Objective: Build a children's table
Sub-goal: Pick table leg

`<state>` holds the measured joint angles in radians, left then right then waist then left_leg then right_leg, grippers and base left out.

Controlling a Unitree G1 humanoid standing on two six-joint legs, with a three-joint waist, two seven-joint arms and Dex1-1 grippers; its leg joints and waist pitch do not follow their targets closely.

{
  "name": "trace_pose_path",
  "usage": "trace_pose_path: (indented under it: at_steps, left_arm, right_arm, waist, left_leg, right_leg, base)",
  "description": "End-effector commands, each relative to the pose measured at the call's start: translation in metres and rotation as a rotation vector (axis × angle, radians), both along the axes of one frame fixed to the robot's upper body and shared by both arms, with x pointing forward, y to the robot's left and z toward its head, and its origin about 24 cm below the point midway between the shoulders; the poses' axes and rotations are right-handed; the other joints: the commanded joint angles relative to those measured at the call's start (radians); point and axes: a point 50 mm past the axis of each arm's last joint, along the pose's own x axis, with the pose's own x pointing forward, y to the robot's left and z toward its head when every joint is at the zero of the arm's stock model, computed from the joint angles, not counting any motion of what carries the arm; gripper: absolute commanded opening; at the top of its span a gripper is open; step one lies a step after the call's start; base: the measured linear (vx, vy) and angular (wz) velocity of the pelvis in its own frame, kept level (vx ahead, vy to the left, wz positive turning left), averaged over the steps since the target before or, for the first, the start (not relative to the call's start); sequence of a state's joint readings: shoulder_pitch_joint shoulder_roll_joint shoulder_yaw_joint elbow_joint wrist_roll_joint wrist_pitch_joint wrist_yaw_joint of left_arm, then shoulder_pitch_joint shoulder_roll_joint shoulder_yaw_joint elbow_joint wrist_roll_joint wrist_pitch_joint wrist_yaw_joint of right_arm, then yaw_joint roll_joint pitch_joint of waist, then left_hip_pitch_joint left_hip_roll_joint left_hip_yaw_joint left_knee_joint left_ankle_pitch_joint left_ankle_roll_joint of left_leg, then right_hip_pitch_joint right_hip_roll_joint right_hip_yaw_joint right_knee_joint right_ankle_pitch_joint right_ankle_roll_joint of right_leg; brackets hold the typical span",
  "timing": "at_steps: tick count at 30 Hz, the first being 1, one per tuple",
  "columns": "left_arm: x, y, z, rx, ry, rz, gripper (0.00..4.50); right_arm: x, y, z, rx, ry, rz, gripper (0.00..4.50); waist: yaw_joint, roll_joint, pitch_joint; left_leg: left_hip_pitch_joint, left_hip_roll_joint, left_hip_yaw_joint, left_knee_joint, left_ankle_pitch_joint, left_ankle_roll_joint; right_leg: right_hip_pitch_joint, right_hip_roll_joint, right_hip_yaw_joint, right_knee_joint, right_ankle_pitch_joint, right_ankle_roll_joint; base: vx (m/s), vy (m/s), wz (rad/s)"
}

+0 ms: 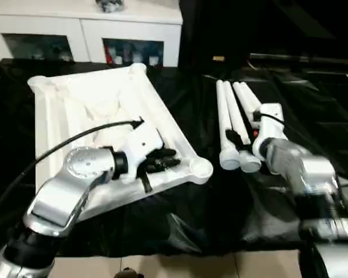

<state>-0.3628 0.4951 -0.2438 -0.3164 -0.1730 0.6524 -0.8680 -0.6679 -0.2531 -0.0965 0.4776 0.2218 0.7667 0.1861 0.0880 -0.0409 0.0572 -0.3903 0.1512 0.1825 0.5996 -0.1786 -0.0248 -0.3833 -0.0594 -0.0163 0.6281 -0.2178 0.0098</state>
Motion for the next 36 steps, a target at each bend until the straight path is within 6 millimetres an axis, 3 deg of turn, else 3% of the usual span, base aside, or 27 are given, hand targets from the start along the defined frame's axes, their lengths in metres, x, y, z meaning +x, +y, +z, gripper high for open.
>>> trace_pose_path:
  at_steps: [1,2,10,17,24,32,36]
  left_arm:
    - [-0.004,-0.004,0.002,-0.006,-0.002,-0.024,1.03]
    - [-0.005,-0.004,0.002,-0.006,0.002,-0.029,1.03]
    - [-0.009,-0.006,0.004,-0.011,0.008,-0.041,1.03]
    - [-0.011,-0.008,0.003,-0.012,0.016,-0.046,1.03]
    - [-0.01,-0.005,0.002,0.005,0.022,-0.027,1.03]
    - [-0.012,0.0,0.003,0.02,0.032,-0.007,1.03]
    - [-0.013,0.002,0.003,0.025,0.035,-0.004,1.03]
  right_arm:
    - [0.002,-0.001,0.0,-0.014,0.033,-0.017,4.5]
    - [0.002,0.001,-0.001,-0.009,0.05,-0.011,4.5]
    - [0.008,0.008,0.003,-0.02,0.016,0.029,4.5]
    - [0.015,0.015,0.01,-0.019,-0.03,0.06,4.5]
    - [0.019,0.026,0.002,0.013,0.008,0.136,4.5]
    - [0.024,0.032,-0.002,-0.018,0.026,0.127,4.5]
    - [0.027,0.035,-0.001,-0.016,0.022,0.127,4.5]
  waist:
    - [0.004,0.001,-0.063]
    - [0.003,-0.005,-0.063]
    - [0.003,-0.003,-0.062]
    - [0.004,-0.002,-0.064]
    - [0.005,0.0,-0.063]
    - [0.008,-0.001,-0.066]
    - [0.008,0.0,-0.064]
  left_leg:
    - [0.031,0.067,-0.021,-0.073,-0.121,-0.042]
    - [0.031,0.067,-0.02,-0.073,-0.127,-0.045]
    - [0.032,0.067,-0.021,-0.075,-0.151,-0.072]
    - [0.028,0.066,-0.02,-0.071,-0.115,-0.058]
    - [0.029,0.068,-0.021,-0.073,-0.148,-0.062]
    - [0.028,0.068,-0.021,-0.071,-0.118,-0.056]
    - [0.029,0.068,-0.02,-0.072,-0.149,-0.063]
  right_leg:
    - [0.03,-0.078,0.034,-0.062,-0.069,-0.211]
    - [0.03,-0.078,0.034,-0.063,-0.074,-0.209]
    - [0.026,-0.077,0.034,-0.062,-0.099,-0.192]
    - [0.03,-0.075,0.034,-0.057,-0.036,-0.2]
    - [0.029,-0.076,0.034,-0.06,-0.075,-0.212]
    - [0.031,-0.077,0.032,-0.053,-0.034,-0.223]
    - [0.028,-0.078,0.033,-0.056,-0.067,-0.22]
  base:
    - [0.0,0.0,0.0]
    - [0.0,0.0,0.0]
    - [0.0,0.0,0.0]
    - [0.0,0.0,0.0]
    - [0.0,0.0,0.0]
    - [0.0,0.0,0.0]
    - [0.0,0.0,0.0]
